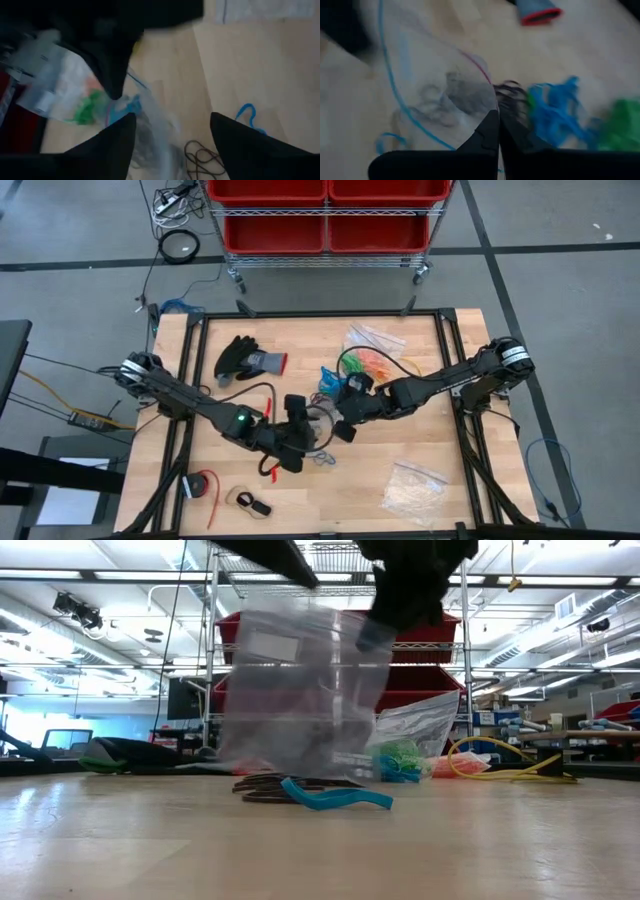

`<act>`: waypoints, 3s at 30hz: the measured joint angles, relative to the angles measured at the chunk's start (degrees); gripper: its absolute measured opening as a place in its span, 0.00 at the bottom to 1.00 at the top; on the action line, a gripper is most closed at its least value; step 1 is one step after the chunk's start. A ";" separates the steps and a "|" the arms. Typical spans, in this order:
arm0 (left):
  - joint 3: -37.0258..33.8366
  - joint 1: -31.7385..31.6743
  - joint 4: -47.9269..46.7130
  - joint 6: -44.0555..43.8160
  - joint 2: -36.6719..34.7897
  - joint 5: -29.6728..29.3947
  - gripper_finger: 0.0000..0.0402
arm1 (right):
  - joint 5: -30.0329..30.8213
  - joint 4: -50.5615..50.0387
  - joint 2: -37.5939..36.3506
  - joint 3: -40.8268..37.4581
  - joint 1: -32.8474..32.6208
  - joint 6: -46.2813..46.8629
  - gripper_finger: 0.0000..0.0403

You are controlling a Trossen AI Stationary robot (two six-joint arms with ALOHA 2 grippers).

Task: Sort rubber bands
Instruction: Put the blue rubber band into the transparent zip bag

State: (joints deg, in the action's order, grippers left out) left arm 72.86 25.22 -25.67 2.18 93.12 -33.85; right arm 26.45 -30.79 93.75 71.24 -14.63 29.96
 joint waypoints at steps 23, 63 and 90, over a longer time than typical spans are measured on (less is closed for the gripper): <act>-23.21 2.88 14.85 -14.25 -6.93 9.02 0.66 | 10.85 -27.59 -13.24 0.00 -5.94 15.14 0.00; -30.29 -12.50 59.35 -26.61 16.54 57.25 0.42 | 4.27 -30.11 -9.48 0.00 -6.98 18.92 0.00; -20.38 -16.20 46.28 -31.55 19.56 45.45 0.42 | 4.09 -26.47 -9.48 0.00 -6.99 16.33 0.00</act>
State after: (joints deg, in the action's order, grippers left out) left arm 52.48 9.02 20.60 -29.36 112.68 11.61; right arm 30.55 -57.26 84.27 71.24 -21.63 46.28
